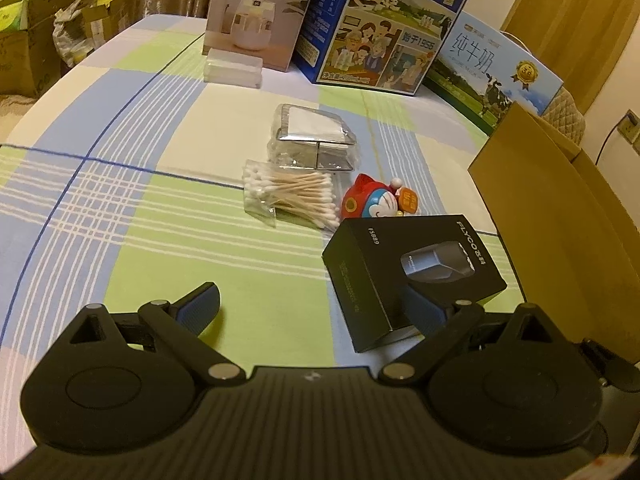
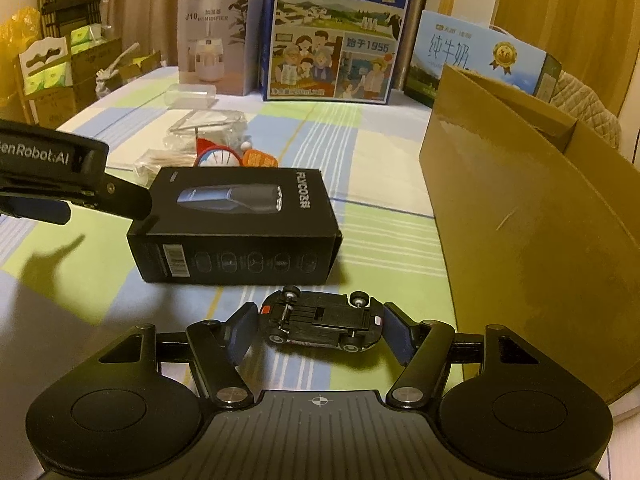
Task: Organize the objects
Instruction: 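Lower the right tool onto the black toy car and close on it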
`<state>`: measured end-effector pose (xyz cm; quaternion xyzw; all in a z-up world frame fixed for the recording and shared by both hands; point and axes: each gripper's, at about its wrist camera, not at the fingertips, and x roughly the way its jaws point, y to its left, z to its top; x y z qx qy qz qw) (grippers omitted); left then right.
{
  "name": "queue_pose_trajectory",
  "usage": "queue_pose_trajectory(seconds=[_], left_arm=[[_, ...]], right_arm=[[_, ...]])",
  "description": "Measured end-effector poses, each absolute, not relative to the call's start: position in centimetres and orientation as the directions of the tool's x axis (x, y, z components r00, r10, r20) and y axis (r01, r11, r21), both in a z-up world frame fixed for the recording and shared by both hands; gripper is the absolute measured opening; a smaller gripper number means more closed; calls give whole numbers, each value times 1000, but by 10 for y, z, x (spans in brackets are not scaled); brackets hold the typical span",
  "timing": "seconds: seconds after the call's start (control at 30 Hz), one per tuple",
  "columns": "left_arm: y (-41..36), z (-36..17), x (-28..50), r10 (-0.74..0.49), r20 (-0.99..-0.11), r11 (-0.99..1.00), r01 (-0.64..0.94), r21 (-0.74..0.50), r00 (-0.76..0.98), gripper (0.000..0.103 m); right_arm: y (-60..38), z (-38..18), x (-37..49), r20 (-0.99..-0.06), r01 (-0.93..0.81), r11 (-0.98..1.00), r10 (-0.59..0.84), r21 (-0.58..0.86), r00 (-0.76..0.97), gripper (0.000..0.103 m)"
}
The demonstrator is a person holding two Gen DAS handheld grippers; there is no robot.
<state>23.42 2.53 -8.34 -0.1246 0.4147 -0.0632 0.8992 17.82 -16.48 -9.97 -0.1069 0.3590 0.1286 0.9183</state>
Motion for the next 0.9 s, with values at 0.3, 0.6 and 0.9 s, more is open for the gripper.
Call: queue_pose_trajectory(seconds=[0.3,0.6,0.9], left_arm=[[4,-74,244,-252,-726,964,231,-130,640,96],[-15,-73,277,-416,-704,849,523,-73,576,96],[-28,-85,295,-506,-738,760,636,-136,447,96]], right_arm=[[-169,-98,178,-695,-313,946,170,-83,698,64],[-167,-101,180,-700,-325,943,181,-78,691,64],[-167,-101,182,-701,-316,945,168,-86,693,64]])
